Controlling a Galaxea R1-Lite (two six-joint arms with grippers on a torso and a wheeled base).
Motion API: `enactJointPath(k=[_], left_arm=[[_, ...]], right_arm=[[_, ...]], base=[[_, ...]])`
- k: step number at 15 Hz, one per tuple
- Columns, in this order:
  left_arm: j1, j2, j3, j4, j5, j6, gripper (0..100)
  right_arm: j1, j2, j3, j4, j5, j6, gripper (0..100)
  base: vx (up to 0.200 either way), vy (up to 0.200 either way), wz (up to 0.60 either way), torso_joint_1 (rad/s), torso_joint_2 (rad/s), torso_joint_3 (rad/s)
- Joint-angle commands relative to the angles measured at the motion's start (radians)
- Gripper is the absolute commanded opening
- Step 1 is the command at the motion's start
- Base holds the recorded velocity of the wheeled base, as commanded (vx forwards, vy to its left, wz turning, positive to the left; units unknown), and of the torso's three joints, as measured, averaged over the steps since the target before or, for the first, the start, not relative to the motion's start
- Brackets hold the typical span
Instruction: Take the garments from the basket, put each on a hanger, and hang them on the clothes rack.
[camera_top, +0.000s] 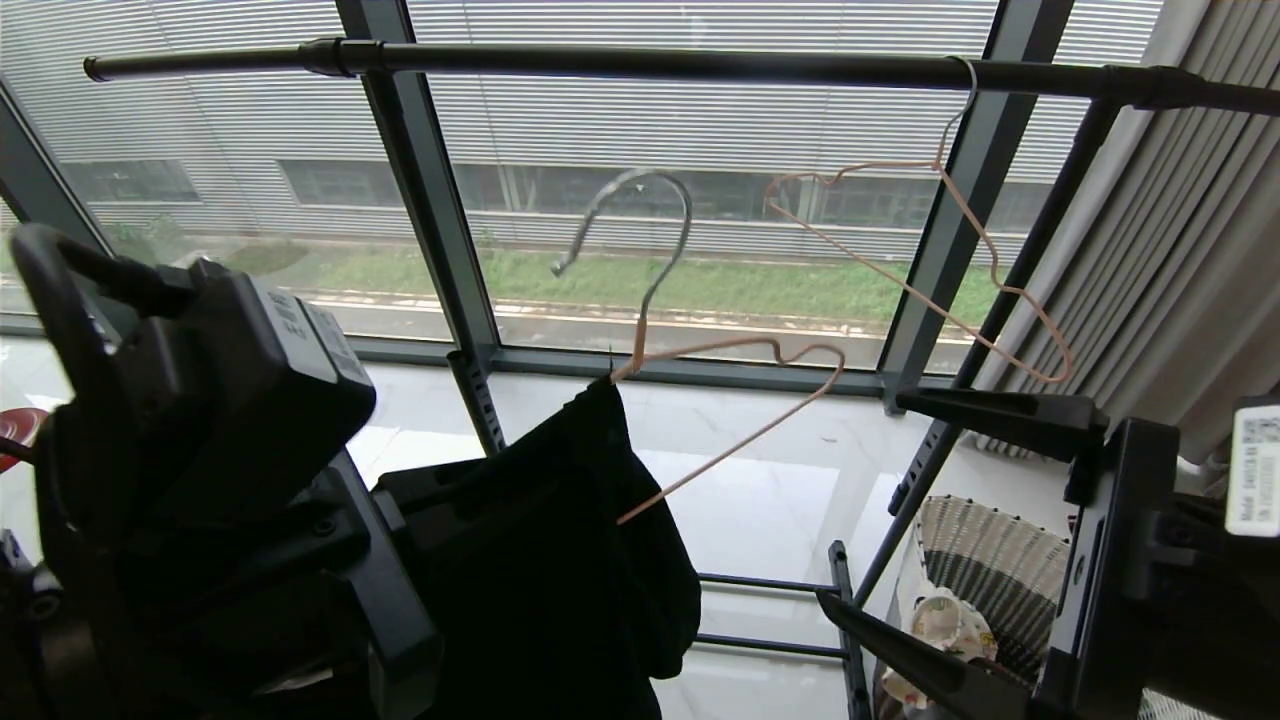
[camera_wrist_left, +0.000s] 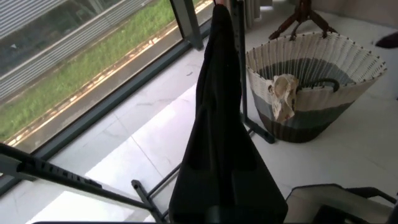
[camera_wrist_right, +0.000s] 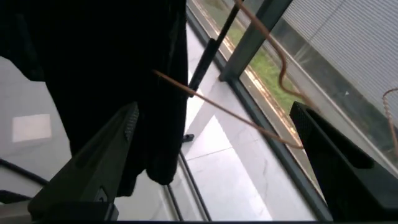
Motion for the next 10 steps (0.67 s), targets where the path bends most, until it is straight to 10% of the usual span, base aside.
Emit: enactJointPath(k=[1, 4, 10], left_arm=[[0.005, -0.014, -0.007, -0.031, 0.000, 0.008, 0], [0.005, -0.051, -0.023, -0.033, 0.000, 0.009, 0], [0.001, -0.071, -0.027, -0.033, -0.003, 0.035, 0]], right_arm=[[0.031, 0.064, -0.001, 0.003, 0.000, 0.191, 100], [0.036, 0.198, -0.057, -0.003, 0.002, 0.469, 100], [0.031, 0.429, -0.220, -0.101, -0.101, 0.622, 100]], base=[[0.000, 0.000, 0.00, 0.000, 0.00, 0.000], [0.000, 0.000, 0.00, 0.000, 0.00, 0.000], [0.000, 0.000, 0.00, 0.000, 0.00, 0.000]])
